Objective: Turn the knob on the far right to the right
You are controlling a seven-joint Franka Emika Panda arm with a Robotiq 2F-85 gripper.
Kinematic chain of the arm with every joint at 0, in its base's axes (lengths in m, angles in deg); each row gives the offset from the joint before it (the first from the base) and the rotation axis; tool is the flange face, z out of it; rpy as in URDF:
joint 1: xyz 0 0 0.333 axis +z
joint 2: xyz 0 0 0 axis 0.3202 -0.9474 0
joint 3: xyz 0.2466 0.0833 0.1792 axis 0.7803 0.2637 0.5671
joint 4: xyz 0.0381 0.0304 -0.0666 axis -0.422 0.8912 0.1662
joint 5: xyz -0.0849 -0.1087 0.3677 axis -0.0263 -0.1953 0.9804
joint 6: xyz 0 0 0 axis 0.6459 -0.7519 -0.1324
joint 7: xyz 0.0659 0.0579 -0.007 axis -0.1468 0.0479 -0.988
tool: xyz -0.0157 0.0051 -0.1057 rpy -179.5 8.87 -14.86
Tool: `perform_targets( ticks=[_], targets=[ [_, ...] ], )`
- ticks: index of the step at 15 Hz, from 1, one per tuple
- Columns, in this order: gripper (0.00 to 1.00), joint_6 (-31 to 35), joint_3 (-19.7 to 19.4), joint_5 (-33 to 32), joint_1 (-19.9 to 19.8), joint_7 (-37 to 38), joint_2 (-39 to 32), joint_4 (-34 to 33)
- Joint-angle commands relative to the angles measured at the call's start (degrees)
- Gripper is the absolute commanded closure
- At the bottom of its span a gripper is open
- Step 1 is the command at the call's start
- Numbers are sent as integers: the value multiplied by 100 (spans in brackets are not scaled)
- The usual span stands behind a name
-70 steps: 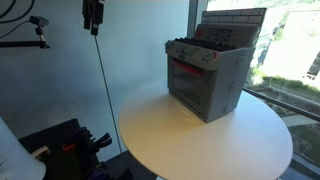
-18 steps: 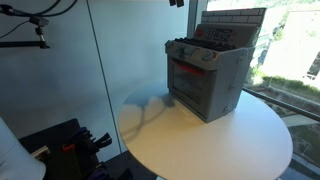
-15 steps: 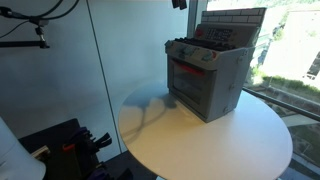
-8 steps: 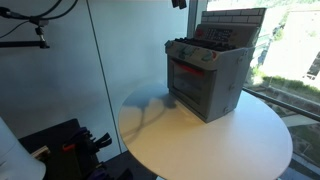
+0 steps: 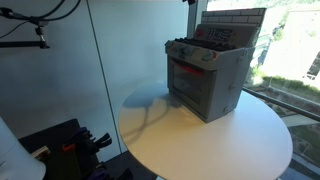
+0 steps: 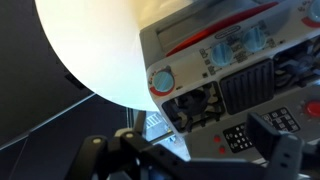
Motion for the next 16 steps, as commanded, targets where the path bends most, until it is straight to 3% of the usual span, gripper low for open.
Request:
perform_targets(
  ticks=[1, 16],
  targets=[
    [0, 490, -32, -139, -95, 396, -83, 58],
    [0, 1632, -352, -435, -241, 1094, -643, 552]
  ],
)
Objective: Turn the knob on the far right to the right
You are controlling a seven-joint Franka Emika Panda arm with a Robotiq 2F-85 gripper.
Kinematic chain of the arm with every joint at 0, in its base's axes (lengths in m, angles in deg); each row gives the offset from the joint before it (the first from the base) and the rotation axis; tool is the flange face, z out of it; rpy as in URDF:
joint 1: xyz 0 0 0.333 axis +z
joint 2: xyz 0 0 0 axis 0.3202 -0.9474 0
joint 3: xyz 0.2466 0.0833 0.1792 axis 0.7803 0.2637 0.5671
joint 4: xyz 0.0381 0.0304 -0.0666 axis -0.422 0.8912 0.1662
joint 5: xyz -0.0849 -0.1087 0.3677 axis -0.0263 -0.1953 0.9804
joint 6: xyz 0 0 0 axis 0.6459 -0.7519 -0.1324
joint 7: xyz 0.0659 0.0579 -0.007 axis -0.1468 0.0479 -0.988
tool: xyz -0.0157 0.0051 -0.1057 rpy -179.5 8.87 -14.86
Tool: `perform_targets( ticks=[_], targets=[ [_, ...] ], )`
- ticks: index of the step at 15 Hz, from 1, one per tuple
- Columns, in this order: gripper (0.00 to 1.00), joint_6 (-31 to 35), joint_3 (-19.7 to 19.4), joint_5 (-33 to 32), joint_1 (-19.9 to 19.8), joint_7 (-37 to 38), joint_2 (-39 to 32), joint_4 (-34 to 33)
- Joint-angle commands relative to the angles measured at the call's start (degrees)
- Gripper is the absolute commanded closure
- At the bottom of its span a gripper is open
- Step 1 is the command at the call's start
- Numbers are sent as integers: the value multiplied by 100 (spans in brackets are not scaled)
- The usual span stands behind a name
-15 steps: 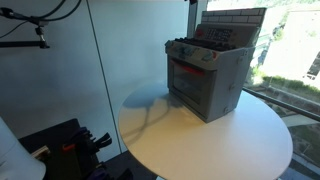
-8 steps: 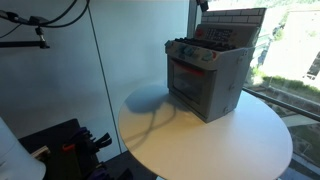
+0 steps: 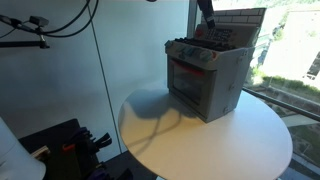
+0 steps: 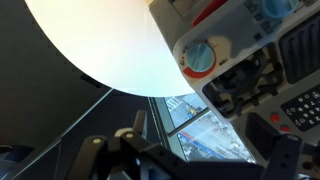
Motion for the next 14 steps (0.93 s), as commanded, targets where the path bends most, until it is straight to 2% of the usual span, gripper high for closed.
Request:
perform_targets(
  ticks=[1, 14],
  targets=[
    [0, 244, -39, -137, 23, 118, -114, 65],
    [0, 143, -71, 179, 172, -195, -396, 191]
  ],
)
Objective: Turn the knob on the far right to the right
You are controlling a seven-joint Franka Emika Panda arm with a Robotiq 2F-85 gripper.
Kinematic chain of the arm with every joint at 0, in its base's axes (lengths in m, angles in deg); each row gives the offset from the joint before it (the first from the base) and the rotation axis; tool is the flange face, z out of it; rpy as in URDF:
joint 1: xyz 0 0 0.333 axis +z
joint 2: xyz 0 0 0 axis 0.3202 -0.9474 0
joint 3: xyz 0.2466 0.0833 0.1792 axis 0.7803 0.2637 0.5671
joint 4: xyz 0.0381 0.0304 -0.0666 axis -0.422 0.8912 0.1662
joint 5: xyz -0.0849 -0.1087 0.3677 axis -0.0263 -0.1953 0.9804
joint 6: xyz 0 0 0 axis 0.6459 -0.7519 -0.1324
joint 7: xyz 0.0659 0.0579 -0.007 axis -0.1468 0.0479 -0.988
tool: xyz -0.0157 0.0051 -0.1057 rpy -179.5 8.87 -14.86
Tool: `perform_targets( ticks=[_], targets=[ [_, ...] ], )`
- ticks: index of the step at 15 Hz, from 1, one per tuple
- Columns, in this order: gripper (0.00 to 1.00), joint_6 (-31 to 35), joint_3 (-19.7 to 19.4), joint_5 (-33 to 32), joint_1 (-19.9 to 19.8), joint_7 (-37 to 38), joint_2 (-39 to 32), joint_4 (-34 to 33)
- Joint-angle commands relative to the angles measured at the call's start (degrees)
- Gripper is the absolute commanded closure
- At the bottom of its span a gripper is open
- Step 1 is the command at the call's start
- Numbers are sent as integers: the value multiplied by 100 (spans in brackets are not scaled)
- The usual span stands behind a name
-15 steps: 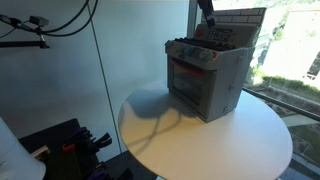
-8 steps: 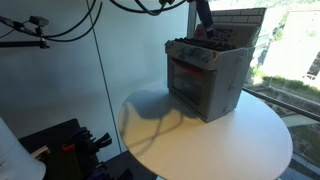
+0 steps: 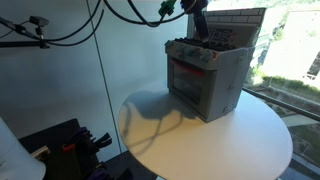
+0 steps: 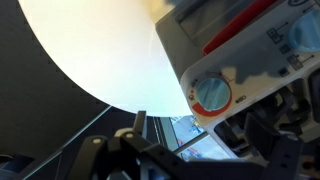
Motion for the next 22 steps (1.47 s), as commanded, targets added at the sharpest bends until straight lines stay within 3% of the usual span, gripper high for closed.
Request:
perform_targets(
  ticks=[1, 9, 22],
  targets=[
    [0, -11, -72, 24, 71, -29, -10, 3],
    [0, 362, -83, 8, 88, -106, -148, 113],
    [0, 1032, -88, 681, 231, -623, -474, 71]
  ],
)
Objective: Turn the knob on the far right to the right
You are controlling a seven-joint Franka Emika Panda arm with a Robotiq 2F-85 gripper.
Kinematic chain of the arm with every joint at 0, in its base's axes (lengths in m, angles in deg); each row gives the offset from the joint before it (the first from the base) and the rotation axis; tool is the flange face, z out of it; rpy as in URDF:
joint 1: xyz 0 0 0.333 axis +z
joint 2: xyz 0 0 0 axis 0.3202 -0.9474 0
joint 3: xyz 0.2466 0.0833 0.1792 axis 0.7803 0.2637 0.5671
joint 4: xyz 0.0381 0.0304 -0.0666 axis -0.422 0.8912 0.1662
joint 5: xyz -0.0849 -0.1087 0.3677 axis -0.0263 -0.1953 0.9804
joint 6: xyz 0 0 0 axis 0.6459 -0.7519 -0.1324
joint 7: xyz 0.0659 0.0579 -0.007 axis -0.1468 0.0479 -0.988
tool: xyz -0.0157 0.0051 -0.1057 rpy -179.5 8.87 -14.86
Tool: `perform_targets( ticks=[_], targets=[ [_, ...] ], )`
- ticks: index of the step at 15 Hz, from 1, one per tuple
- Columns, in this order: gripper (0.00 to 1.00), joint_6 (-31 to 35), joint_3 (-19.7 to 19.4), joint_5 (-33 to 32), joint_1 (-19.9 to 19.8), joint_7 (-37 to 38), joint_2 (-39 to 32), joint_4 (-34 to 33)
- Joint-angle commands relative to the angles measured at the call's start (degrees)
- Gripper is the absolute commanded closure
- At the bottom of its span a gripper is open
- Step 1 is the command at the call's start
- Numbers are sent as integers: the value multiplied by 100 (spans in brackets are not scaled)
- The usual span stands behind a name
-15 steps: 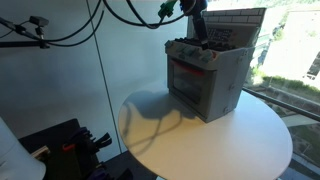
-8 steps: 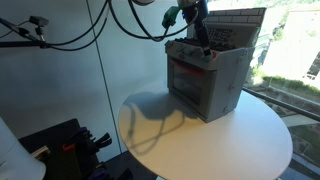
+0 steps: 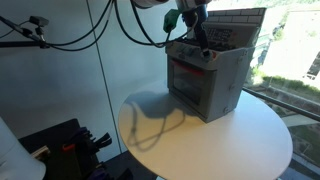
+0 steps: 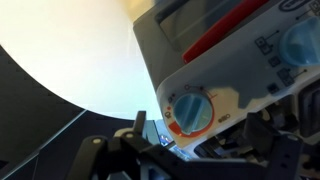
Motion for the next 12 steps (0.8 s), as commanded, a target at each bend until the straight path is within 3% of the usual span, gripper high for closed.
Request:
perform_targets(
  ticks=[1, 12],
  targets=[
    [0, 122, -63, 303, 61, -319, 0, -15],
    [0, 225, -75, 620, 69, -656, -94, -83]
  ],
)
